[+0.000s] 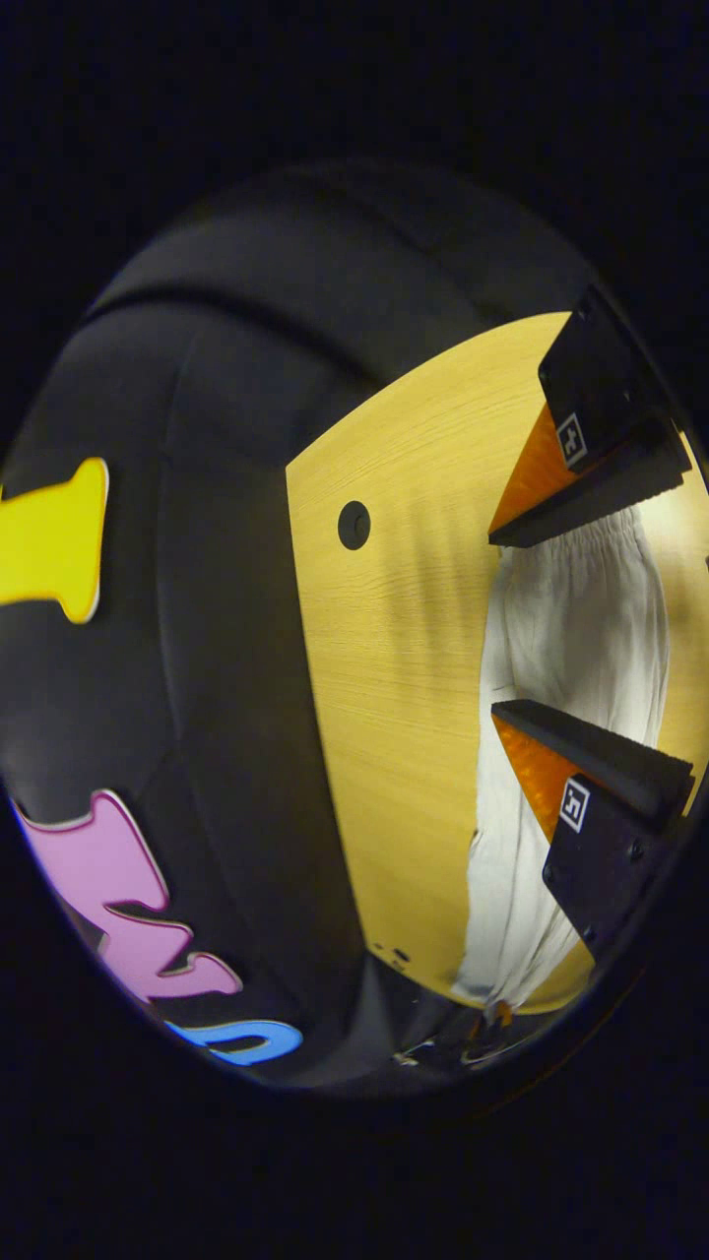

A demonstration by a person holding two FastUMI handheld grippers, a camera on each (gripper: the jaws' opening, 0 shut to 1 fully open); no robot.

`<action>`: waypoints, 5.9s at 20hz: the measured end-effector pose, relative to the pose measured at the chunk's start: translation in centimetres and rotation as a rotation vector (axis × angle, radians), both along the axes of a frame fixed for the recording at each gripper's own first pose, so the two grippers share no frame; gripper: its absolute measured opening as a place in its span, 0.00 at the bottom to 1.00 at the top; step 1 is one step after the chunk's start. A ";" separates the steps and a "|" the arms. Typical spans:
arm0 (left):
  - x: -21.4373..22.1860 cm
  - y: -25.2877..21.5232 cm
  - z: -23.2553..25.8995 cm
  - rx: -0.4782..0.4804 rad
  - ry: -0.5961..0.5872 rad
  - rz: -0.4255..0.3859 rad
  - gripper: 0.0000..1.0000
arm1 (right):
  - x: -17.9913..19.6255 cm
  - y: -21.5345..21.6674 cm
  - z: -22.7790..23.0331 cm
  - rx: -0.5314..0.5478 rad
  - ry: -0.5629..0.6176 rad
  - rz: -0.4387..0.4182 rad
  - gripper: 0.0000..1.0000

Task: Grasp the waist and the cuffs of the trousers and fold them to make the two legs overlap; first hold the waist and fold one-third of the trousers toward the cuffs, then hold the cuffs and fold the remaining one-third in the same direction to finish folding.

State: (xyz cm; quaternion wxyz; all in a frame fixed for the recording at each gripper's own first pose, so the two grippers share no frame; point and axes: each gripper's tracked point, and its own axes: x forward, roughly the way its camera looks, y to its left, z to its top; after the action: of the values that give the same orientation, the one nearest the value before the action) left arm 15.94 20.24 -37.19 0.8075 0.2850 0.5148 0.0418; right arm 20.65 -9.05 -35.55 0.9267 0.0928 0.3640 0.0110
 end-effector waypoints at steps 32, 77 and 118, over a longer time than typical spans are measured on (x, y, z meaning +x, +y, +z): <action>-10.8 -6.7 1.5 -0.789 -0.330 0.642 0.95 | -5.5 -3.4 -6.8 0.377 0.099 -0.803 0.97; -4.3 -6.6 -3.8 -1.277 -0.443 1.054 0.06 | -8.7 2.6 5.8 0.209 -0.263 -0.320 0.16; -2.3 -6.2 0.7 -1.386 -0.525 0.870 0.06 | -18.3 31.7 0.7 0.291 -0.088 0.365 0.90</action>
State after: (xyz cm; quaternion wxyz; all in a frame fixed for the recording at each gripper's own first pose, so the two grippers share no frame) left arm 13.66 14.00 -36.51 0.8045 -0.5140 0.2840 0.0884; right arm 2.32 22.66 -34.82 0.9012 0.1578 0.3285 0.2347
